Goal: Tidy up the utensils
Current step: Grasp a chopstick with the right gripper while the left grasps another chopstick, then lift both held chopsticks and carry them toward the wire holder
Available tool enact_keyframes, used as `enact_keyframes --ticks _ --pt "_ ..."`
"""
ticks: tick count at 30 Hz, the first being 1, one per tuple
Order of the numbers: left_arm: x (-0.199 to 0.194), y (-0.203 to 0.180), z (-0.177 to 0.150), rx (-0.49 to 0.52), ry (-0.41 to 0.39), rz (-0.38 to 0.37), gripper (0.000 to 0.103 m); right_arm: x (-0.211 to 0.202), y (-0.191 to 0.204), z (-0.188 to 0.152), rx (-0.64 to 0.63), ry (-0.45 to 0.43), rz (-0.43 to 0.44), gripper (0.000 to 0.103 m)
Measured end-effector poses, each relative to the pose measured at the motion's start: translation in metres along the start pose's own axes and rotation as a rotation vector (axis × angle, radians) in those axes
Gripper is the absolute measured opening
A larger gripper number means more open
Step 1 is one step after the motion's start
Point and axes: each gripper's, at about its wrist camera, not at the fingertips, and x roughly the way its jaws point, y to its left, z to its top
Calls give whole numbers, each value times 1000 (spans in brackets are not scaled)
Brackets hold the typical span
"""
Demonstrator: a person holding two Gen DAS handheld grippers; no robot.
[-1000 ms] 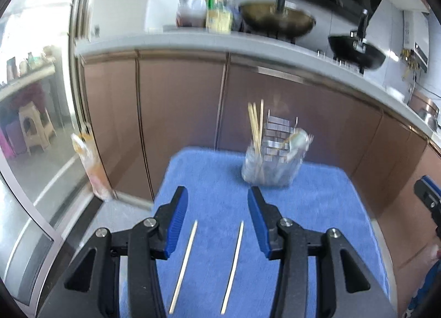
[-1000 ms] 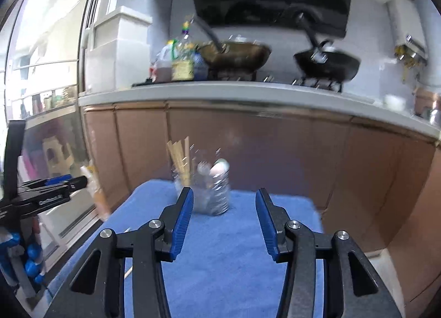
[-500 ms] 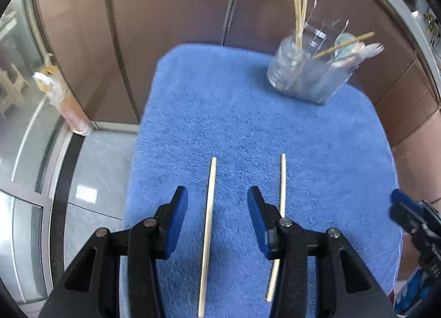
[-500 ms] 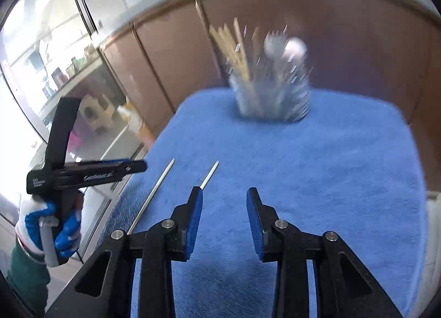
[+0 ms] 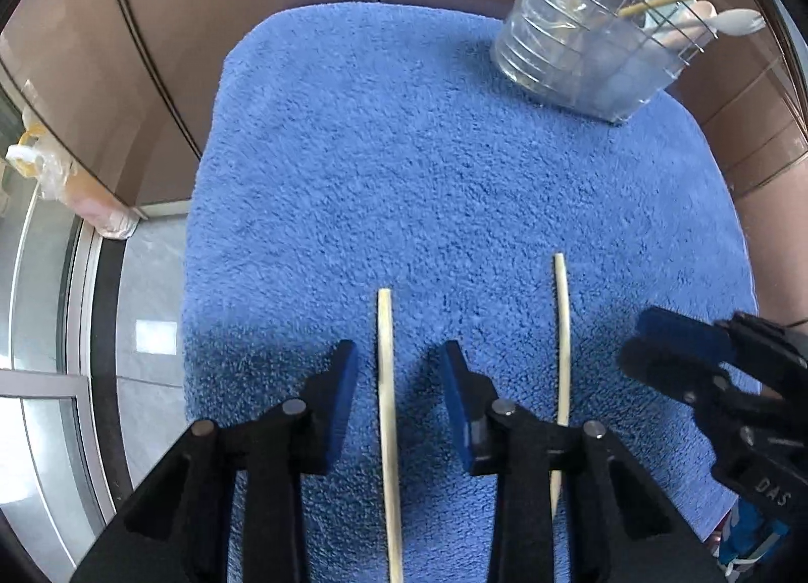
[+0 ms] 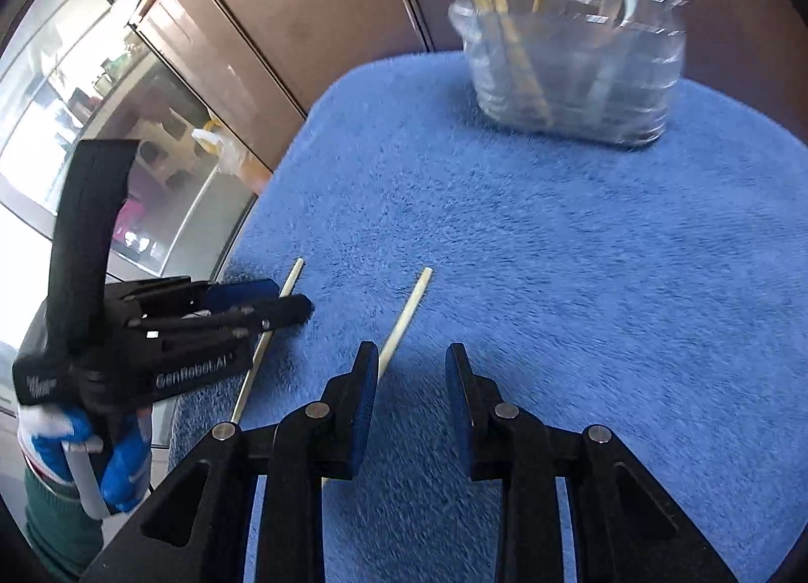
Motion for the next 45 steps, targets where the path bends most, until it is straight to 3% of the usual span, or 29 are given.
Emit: enact_keyframes --ticks 4,9,16,17,23,27,30,37,45 --pt "1 2 1 25 6 9 21 20 4 13 22 44 -6 27" --pt "0 7 -1 38 -9 1 13 44 14 23 10 89 -99 24" --pt "-1 4 -6 72 -45 20 11 63 43 26 -53 100 -251 23" --pt "-1 4 -8 71 -52 20 10 64 46 27 -57 99 -258 18" --pt "-5 13 -11 18 -76 -29 5 58 40 24 -26 109 -222 5" --pt "-15 17 -17 5 -116 -38 5 48 33 20 -5 98 -168 5" --pt "-30 14 -23 1 -172 -32 5 33 29 14 -3 59 -113 5" --pt "-92 -4 -46 -14 -406 2 5 -32 33 -17 -85 -179 32 5" --pt "-136 -43 -61 5 -526 23 5 -104 30 -55 -140 -396 73 5"
